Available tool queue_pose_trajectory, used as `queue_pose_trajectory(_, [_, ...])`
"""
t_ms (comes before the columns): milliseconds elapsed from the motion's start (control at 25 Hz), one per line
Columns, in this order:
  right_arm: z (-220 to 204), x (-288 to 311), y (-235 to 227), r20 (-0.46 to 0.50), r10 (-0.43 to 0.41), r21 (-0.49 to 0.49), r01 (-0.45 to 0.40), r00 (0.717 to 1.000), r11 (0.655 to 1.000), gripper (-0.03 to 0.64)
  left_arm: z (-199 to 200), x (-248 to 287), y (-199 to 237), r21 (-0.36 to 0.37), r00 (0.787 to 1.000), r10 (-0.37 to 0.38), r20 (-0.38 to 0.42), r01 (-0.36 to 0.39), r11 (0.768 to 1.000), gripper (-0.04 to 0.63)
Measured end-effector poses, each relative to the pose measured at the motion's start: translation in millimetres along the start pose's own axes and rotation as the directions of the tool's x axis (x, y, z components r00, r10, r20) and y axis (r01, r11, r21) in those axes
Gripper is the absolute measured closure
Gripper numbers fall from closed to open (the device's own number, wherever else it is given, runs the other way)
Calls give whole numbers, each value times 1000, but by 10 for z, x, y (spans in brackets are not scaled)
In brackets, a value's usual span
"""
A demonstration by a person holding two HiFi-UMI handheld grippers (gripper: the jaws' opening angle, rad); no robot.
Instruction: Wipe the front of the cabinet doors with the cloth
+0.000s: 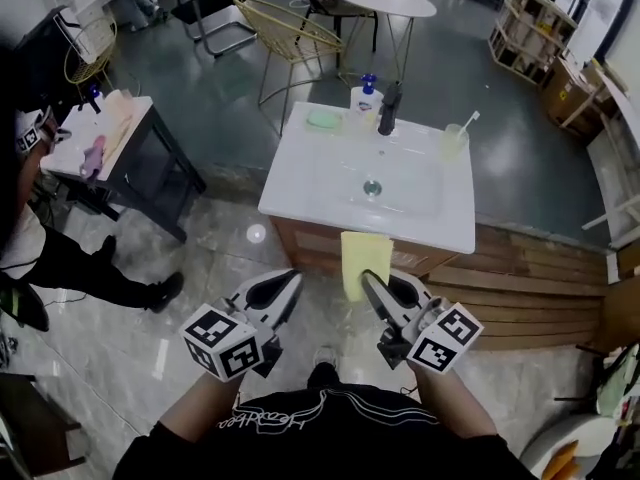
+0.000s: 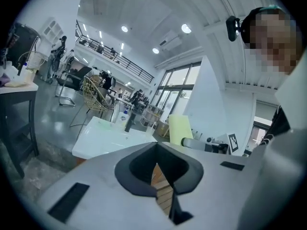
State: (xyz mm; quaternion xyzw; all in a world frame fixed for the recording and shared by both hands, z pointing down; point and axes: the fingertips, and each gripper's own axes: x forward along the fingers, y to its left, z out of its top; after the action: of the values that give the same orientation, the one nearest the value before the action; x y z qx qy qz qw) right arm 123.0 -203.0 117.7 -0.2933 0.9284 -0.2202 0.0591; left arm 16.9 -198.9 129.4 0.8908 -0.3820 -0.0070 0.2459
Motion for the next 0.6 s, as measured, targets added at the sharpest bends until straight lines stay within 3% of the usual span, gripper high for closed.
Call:
queue_pose_trajectory(400, [-26, 312, 89, 27, -88, -32, 89, 996, 996, 577, 241, -107, 514, -11, 999, -49, 12, 49, 999, 591])
queue_pose_trajectory(600, [-371, 367, 194, 50, -131, -44, 133, 990, 990, 577, 58, -180, 678, 11, 994, -105, -20, 106, 994, 591])
